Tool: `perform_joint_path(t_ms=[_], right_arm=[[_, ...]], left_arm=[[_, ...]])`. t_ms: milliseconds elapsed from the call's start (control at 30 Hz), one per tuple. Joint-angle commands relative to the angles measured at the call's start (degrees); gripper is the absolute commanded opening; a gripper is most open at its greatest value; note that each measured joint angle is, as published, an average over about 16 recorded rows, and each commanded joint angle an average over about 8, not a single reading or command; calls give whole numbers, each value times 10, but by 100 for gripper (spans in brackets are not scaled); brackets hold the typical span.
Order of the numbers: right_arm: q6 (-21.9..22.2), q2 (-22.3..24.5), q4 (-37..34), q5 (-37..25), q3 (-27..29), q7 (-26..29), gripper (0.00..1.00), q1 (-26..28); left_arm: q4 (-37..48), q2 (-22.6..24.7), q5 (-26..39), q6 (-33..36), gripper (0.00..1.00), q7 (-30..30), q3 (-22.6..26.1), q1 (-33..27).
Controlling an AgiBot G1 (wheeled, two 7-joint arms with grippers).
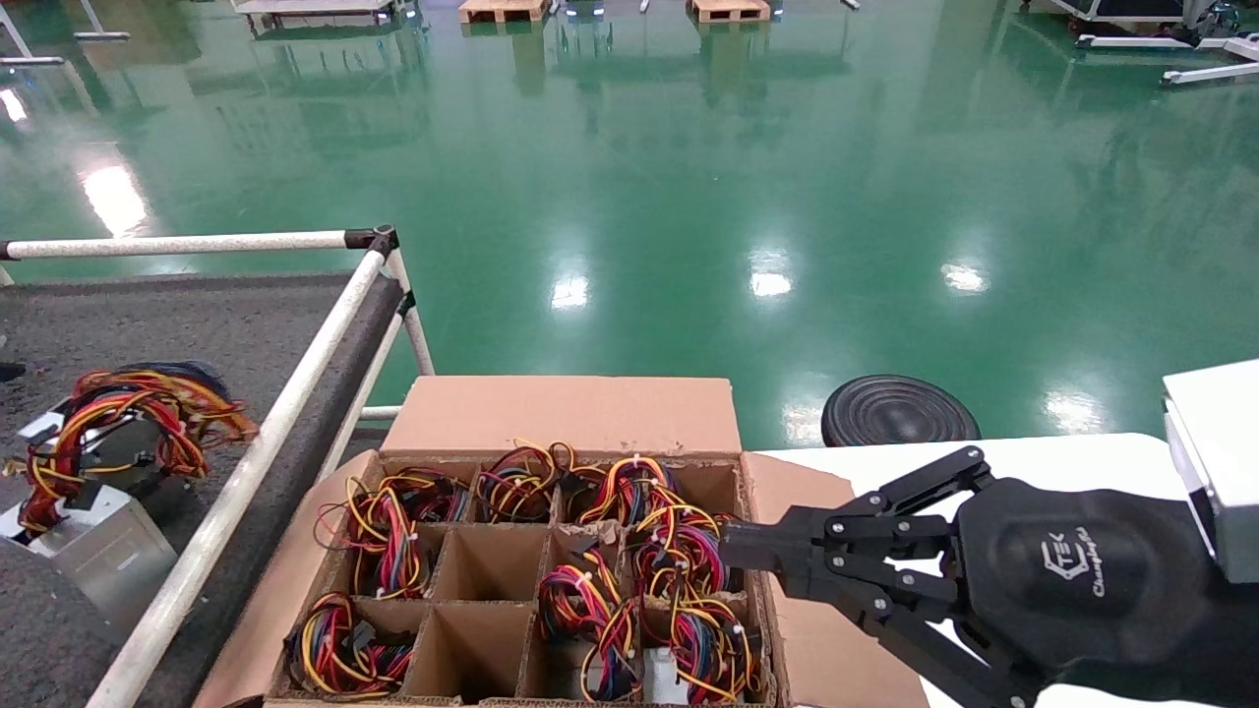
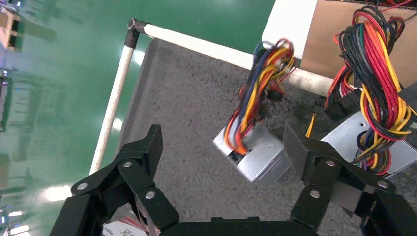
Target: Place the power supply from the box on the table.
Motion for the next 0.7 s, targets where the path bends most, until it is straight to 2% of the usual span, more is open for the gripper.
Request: perform_joint_path(t_ms=[33,433,700], right_arm=[[0,0,0,0,0,0,0,0],[0,0,0,0,0,0,0,0],[0,0,0,0,0,0,0,0]], left_arm=[[-1,0,0,-1,100,-1,0,0],[-31,15,-21,-4,100,16,-18,-9],[-52,29,-51,0,100,30,-43,5]])
